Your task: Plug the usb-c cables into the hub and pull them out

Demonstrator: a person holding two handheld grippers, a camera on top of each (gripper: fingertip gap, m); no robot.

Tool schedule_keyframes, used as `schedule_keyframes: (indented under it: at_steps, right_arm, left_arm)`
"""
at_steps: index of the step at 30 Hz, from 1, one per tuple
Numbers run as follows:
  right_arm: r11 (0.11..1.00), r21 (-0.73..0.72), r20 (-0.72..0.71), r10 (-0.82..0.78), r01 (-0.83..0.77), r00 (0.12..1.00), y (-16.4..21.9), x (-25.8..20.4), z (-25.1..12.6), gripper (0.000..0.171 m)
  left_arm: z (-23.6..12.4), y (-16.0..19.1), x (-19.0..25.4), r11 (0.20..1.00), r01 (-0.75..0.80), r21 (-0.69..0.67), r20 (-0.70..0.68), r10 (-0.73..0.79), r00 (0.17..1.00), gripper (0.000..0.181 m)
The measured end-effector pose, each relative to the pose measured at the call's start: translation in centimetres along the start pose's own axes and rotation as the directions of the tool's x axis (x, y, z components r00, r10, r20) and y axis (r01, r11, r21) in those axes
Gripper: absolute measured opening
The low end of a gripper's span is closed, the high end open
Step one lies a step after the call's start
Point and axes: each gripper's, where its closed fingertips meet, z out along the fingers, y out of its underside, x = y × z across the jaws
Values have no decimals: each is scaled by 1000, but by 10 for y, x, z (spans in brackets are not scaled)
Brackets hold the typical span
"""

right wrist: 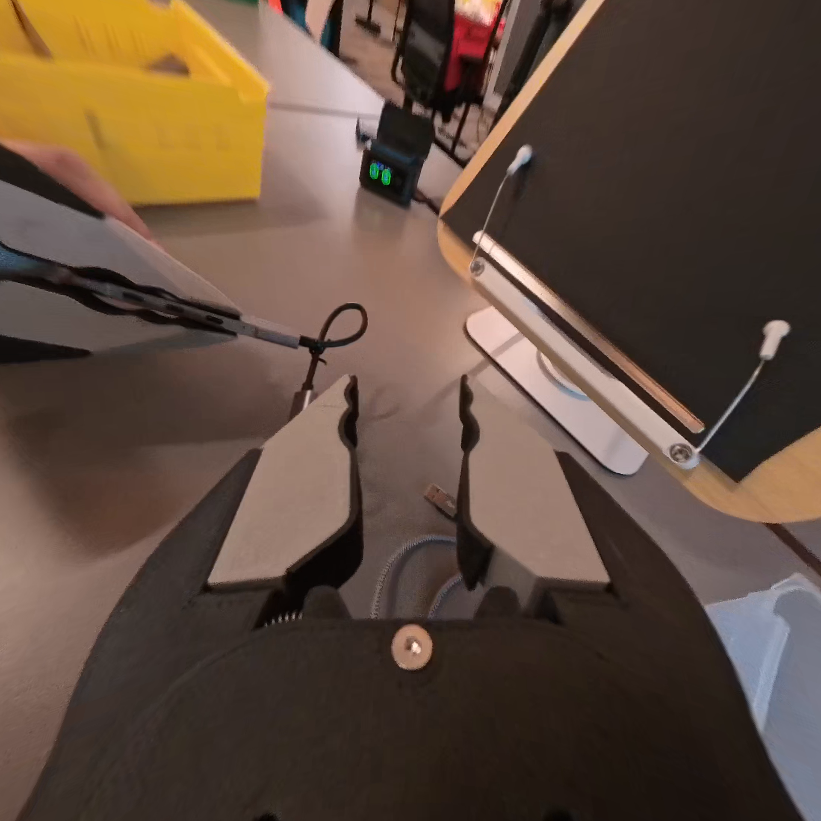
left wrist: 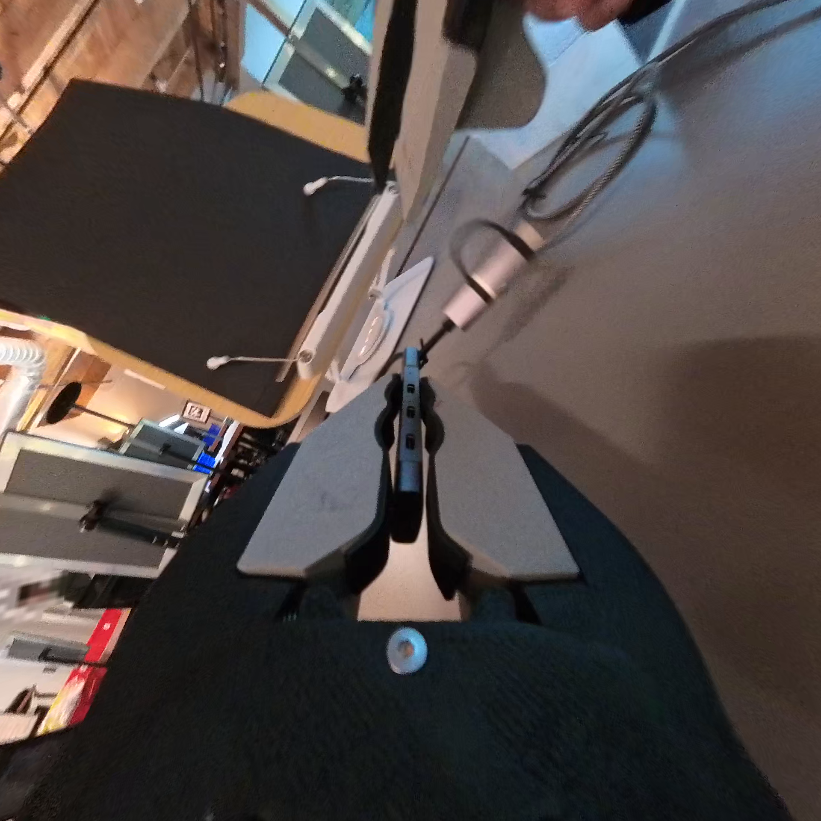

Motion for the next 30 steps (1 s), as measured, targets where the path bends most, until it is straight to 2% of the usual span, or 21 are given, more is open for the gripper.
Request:
schedule_keyframes:
  at_steps: [1,4,7,12,17,22,26,30]
  right_arm:
    - [998,36,4,42,-42,999,-4,3,-4,41]
    - [980,61,-35,194,-191,980,-1,22,-10,40]
    - [963,-40,-142,258,-266,956,29,42,-7,42]
    - [946,-176,-239,228,-273,944,58,52,-3,37]
    - [929,-277,-328,149,-246,933,75,61,-9,30]
    - [914,-272,-425,167,-302,890,92,92,-21,30]
    - [927,-211,-470,182,-310,864,97,115,-29,30]
    - [940,-164,-462,196,-300,865,87,110,-30,30]
  left_arm:
    - [-1,2,-6,1000,24,-1,16,-24,1000,6]
    - [-5,3,-15,995,97,27,21,-97,995,6]
    - [-11,11,-17,997,73,18,26,-73,997,6]
    - [-18,33,-26,998,59,-36,51,-57,997,6]
    - [-19,37,-34,993,104,-47,81,-100,992,6]
    - [-14,36,-20,997,29,-72,51,-25,998,6]
    - [-12,31,-12,997,-23,-73,38,26,999,6]
    - [-14,30,-16,998,-9,-62,51,12,999,6]
